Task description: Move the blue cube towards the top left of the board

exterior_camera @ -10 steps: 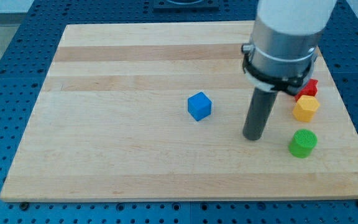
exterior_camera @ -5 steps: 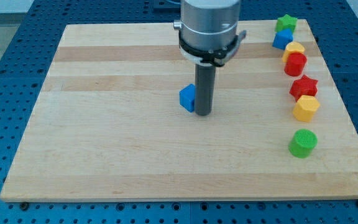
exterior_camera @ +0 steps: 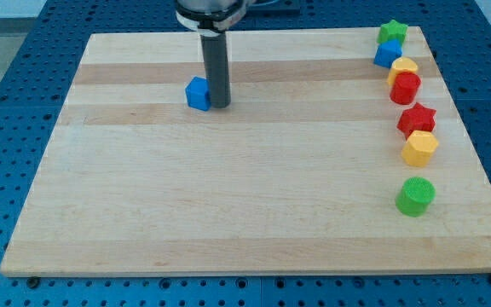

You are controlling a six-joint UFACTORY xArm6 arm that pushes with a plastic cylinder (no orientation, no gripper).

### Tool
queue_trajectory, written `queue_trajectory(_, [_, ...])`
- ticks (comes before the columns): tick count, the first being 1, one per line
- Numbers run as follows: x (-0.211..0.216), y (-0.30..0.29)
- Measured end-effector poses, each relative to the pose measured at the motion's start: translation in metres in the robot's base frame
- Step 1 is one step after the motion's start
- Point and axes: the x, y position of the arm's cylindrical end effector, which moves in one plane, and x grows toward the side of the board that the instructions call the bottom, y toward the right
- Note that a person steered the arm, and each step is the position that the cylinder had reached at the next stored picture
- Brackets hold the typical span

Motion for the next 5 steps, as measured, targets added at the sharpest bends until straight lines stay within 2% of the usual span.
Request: queue_trajectory(5, [-0.054,-0.093])
